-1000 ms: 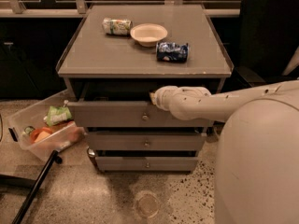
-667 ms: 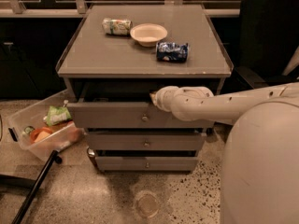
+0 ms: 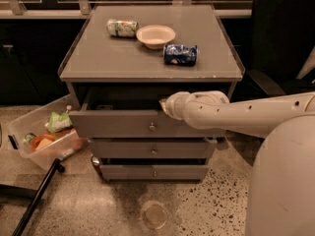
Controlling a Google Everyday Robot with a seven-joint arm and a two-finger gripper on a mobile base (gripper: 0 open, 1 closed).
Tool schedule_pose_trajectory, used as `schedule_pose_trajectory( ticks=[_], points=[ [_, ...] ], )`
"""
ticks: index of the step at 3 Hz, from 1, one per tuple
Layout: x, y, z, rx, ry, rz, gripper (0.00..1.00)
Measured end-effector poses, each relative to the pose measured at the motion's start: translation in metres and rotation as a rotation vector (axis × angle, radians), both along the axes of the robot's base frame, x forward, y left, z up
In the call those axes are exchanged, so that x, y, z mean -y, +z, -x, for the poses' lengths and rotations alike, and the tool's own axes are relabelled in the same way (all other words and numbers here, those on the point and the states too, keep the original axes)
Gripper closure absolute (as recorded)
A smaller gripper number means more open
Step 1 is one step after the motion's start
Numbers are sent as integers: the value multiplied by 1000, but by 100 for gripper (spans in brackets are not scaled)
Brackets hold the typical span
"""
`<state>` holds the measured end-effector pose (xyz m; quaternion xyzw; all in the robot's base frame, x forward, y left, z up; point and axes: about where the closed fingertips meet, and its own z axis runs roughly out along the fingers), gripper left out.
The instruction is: Open top drawer
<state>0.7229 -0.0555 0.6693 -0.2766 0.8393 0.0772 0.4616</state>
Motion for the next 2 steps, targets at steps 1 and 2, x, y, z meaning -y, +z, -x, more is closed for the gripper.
schedule_pose_trajectory(
  ticks=[1, 2],
  points=[
    [0, 2, 0, 0, 0, 0, 39],
    [2, -1, 12, 0, 60, 77, 15]
  ],
)
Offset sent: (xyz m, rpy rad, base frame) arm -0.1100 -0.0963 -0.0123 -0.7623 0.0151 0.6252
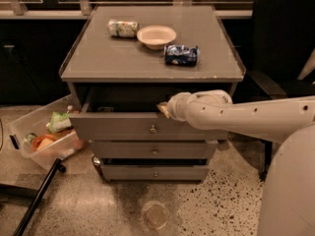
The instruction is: Open top drawer
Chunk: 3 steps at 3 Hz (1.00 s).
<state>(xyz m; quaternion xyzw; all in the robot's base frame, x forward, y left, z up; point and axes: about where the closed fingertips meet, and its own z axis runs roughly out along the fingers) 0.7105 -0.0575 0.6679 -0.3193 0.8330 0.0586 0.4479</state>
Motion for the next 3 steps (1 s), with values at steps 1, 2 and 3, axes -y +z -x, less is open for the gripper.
schedule_pose_trajectory(
  ticks=[1, 2, 3],
  points=[
    [0, 4, -2, 0, 0, 0, 0],
    [1, 4, -5, 0, 0, 0, 0],
    [4, -1, 15, -8, 85, 107, 0]
  ],
)
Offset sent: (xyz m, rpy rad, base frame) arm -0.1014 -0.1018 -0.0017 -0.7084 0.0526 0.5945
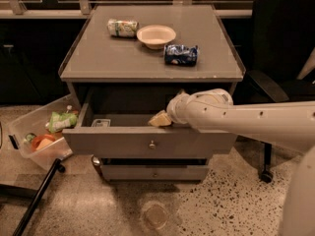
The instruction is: Open top drawer
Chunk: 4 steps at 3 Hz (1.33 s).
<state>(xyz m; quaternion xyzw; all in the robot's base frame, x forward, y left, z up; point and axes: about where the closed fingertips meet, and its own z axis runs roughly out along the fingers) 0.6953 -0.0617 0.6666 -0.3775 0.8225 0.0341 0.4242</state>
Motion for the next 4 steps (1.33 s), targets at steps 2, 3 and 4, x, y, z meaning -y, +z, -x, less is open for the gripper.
schedule_pose_trajectory(
  ticks=[2, 3, 4],
  points=[
    [-1, -7, 7, -8, 51, 56, 0],
    [-5, -16, 19, -67, 76, 72, 0],
    [-5, -24, 45, -156, 157, 120, 0]
  ],
)
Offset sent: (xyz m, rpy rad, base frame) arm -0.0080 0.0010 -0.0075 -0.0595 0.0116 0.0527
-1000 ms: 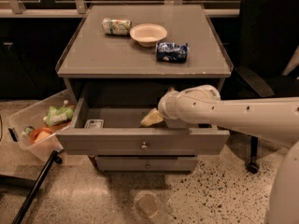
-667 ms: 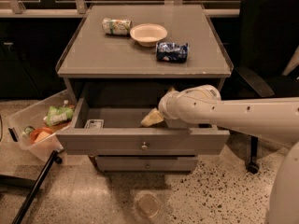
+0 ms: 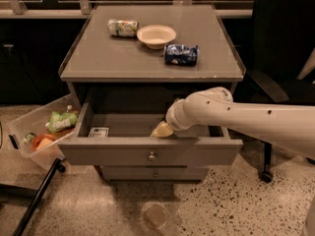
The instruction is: Open top drawer
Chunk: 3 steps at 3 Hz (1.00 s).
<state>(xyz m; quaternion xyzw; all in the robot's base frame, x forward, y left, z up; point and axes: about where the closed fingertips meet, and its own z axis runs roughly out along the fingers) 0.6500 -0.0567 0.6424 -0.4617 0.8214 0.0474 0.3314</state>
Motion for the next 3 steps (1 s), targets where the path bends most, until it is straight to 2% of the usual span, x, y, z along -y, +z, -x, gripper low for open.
schedule_pose_trajectory(
  ticks=[1, 2, 3],
  points=[
    [0, 0, -1, 0, 0, 0, 0],
    [8, -4, 17, -58, 41, 59, 0],
    [20, -3, 44, -142, 133, 170, 0]
  ],
)
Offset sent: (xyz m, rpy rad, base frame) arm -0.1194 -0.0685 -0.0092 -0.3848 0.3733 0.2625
